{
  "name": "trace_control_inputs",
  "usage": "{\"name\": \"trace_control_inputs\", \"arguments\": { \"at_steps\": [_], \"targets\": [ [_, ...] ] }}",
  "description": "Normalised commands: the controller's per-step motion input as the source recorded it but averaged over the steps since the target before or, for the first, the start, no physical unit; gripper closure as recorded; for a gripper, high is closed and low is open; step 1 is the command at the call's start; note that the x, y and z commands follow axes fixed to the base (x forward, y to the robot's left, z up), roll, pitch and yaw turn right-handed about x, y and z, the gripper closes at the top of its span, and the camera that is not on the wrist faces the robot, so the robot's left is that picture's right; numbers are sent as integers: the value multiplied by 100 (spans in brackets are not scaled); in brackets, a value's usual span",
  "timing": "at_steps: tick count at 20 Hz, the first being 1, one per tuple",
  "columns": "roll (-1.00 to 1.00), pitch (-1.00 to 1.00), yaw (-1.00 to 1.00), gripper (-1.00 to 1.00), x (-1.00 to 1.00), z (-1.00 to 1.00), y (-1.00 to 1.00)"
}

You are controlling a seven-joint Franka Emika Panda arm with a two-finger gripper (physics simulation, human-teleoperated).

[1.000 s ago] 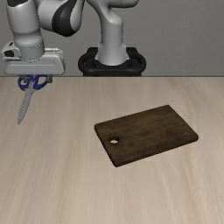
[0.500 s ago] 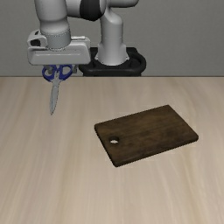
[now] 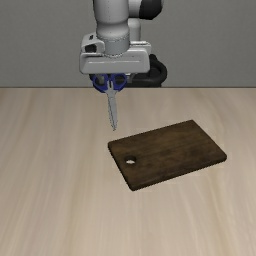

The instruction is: Pick up the scissors and place it on the cutting board

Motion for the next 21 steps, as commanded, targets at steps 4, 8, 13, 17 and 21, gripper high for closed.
{"name": "trace_control_inputs", "arguments": {
  "at_steps": [4,8,13,17,21],
  "targets": [
    [0,0,0,100,0,0,100],
    [0,0,0,100,0,0,100],
    [0,0,0,-100,0,0,0],
    [0,0,0,-100,0,0,0],
    [0,0,0,-100,0,0,0]
  ]
}}
